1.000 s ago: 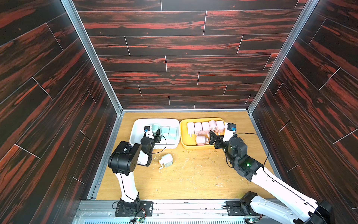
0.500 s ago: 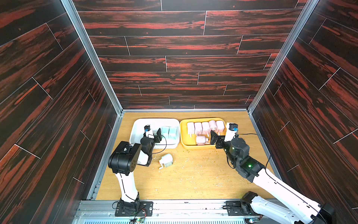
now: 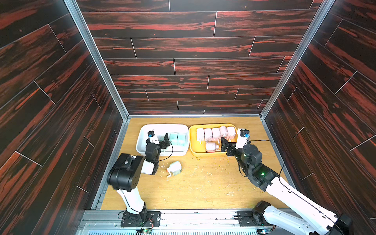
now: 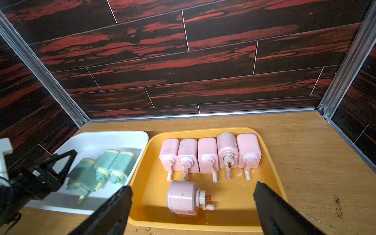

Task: Place the pencil sharpeners by color into the storage box
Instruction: Place the pencil sharpener in the storage box.

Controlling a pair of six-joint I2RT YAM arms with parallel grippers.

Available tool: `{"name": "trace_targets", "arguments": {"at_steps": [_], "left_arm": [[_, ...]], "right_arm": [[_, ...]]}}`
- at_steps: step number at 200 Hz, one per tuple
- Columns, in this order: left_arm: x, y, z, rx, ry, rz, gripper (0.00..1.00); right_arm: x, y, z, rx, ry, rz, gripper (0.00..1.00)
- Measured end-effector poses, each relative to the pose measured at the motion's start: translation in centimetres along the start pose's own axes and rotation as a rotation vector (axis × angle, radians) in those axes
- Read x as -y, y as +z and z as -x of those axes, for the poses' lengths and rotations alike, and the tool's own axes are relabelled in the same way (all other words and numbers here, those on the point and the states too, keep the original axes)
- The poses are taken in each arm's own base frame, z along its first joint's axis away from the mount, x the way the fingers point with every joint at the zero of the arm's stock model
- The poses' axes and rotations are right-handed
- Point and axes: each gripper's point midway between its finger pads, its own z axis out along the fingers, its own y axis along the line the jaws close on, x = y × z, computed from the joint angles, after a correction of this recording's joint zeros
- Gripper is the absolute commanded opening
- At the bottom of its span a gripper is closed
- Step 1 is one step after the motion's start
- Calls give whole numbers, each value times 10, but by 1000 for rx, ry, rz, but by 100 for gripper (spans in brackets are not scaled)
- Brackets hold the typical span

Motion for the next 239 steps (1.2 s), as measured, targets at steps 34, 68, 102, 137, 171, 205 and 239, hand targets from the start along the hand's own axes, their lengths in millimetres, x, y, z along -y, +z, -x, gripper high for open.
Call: {"name": "trace_targets", "arguments": {"at_steps": [34, 68, 102, 137, 171, 205, 239], "left_arm": [[-6, -10, 28, -44, -32, 86, 100], [-16, -26, -3, -220, -11, 139, 100], [-17, -29, -24, -410, 43, 158, 100], [-12, -21, -14, -494, 100, 154, 99], [-9, -22, -27, -604, 158, 125, 97], [-5, -22, -43, -716, 210, 85, 94], [-3, -14, -53, -803, 241, 61, 87]], "right_arm": [[-2, 3, -5, -17, -9, 6, 98], [-3, 7, -12, -37, -26, 8, 98], [-4, 8, -15, -49, -38, 8, 98], [-3, 9, -18, -58, -52, 6, 98], [-3, 9, -19, -64, -58, 4, 98], [-3, 10, -20, -70, -61, 3, 98], [-3, 10, -19, -68, -63, 3, 98]]}}
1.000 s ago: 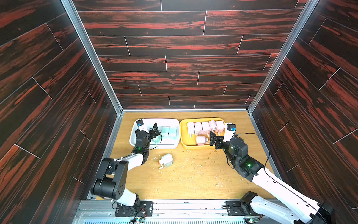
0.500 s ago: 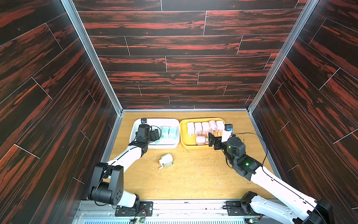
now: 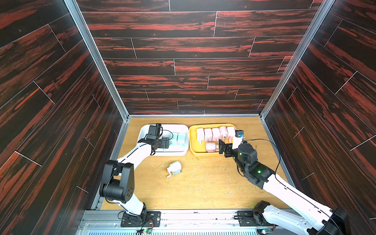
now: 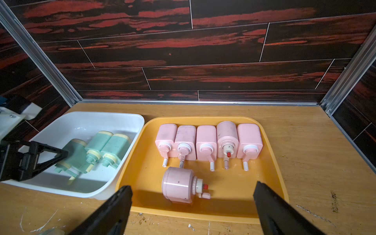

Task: Place the pencil sharpeners by color into the storage box
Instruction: Place the pencil sharpener in the storage box.

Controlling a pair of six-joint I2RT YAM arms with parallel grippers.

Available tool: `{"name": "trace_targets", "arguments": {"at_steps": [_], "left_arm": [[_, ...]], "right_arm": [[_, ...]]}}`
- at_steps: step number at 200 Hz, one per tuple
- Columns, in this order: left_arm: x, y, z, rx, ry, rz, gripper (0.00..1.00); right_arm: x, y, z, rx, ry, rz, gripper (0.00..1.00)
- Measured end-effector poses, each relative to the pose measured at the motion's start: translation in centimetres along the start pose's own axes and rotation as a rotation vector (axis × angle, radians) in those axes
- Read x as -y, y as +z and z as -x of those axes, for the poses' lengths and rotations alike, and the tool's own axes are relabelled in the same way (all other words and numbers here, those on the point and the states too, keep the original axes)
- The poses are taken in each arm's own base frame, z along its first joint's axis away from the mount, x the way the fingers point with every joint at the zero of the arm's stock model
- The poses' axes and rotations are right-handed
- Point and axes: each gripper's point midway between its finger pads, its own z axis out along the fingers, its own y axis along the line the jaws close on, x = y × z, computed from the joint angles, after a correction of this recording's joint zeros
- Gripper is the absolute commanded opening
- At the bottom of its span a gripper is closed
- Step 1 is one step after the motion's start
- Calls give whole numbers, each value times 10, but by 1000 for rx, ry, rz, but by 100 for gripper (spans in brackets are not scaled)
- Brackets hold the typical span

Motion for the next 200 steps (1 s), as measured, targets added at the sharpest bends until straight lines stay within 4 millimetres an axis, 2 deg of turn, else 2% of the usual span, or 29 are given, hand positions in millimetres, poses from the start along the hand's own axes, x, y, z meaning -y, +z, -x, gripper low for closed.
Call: {"name": "trace_targets", "arguments": {"at_steps": [24, 58, 105, 146, 200], "left_arm": [[3, 7, 1, -33, 19, -13, 85], [3, 15, -9, -83, 38, -17, 80], [3, 29, -20, -133, 55, -14, 56], [3, 29, -15, -116, 56, -11, 42], [3, 32, 5, -48, 51, -10, 40]], "right_arm": [[-1, 1, 2, 2, 1, 1, 98], [-1, 1, 2, 2, -1, 0, 98], [-1, 0, 6, 8, -5, -1, 98], [0, 0, 5, 6, -10, -4, 98], [1, 0, 5, 6, -14, -11, 98]]}}
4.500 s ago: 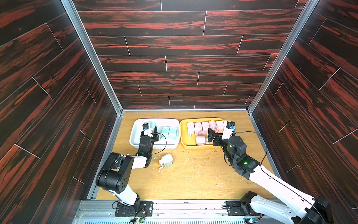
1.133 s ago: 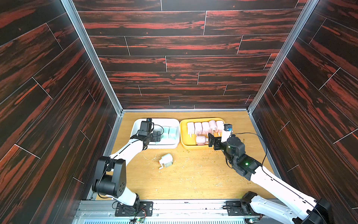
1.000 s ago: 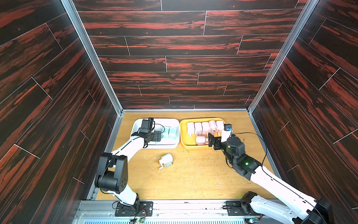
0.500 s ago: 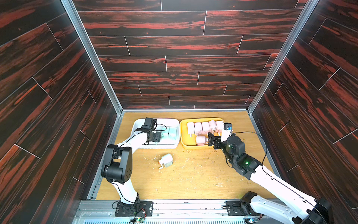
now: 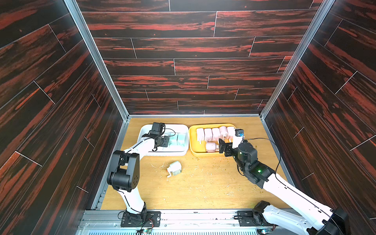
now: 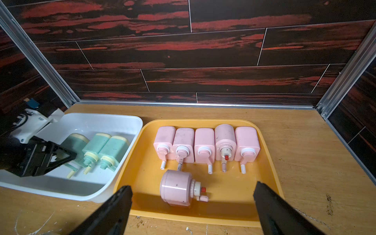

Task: Place the pencil sharpeners by color into the storage box
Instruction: Place the pencil sharpener in the storage box.

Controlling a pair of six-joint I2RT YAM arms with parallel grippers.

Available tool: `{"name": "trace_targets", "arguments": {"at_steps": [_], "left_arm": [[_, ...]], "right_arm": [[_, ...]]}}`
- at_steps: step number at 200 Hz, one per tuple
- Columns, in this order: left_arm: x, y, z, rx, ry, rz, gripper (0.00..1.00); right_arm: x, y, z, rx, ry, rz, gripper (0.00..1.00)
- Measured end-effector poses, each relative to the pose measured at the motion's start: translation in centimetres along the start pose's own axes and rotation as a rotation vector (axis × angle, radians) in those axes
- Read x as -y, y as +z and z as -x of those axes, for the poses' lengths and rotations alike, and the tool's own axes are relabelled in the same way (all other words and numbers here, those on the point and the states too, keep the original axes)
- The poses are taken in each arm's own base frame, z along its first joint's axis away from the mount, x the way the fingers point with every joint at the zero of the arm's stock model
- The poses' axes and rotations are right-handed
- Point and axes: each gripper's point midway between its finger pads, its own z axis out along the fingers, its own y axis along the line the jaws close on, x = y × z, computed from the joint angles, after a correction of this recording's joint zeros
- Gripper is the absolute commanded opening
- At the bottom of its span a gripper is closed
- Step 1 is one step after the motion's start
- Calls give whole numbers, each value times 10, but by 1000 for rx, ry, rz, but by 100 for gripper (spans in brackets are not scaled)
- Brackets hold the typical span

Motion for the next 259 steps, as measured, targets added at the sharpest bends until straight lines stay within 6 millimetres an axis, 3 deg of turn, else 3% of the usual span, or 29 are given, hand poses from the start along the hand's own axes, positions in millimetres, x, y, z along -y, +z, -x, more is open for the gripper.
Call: {"name": "trace_targets", "arguments": {"at_steps": [54, 135, 207, 233, 259], "left_arm": [[5, 13, 9, 16, 4, -29, 41], [6, 18, 7, -6, 3, -32, 57], [2, 17, 13, -16, -5, -11, 90], [-1, 6, 15, 3, -18, -2, 98], [-4, -26, 17, 58, -62, 15, 100]], "right_arm": [[1, -1, -1, -4, -2, -1, 98], [1, -2, -1, -6, -3, -1, 98], [4, -11, 6, 13, 7, 3, 98], [3, -13, 8, 18, 13, 9, 98], [1, -13, 8, 15, 18, 21, 98]]}}
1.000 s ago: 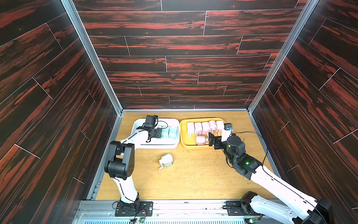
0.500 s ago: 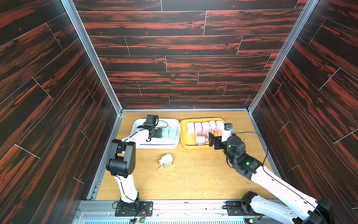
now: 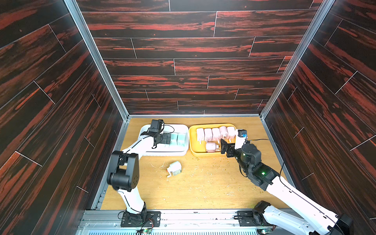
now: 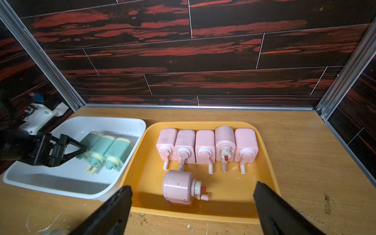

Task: Place the pencil sharpeners by color into the storage box
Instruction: Place the pencil sharpener in the storage box, then pick up the pencil sharpener from the center of the board.

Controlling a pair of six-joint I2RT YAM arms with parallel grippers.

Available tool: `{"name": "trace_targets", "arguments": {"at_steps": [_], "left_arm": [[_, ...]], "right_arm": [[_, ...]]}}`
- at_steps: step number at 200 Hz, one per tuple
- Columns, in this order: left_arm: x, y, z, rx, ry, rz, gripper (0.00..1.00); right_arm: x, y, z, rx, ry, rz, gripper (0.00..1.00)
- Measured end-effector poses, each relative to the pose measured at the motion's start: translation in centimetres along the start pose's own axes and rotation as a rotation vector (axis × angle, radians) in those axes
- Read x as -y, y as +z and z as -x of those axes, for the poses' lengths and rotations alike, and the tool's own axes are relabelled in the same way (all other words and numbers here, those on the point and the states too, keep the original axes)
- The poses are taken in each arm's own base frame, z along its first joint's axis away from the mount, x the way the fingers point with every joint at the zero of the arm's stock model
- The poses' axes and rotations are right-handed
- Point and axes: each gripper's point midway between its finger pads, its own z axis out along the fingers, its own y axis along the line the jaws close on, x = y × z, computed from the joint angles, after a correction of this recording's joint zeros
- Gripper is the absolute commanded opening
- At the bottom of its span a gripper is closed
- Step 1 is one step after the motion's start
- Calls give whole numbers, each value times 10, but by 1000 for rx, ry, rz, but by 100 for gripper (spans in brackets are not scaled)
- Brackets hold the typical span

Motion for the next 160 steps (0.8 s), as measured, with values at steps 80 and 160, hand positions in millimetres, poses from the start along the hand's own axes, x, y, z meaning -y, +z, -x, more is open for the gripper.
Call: {"name": "trace_targets", "arguments": {"at_steps": [80, 160], "left_arm": [[34, -97, -35, 184, -246, -103, 100], [101, -96, -85, 52, -274, -306, 100]], "right_arm": [[-10, 3, -8, -30, 29, 53, 98], [-18, 7, -15, -59, 41, 90, 98]]}}
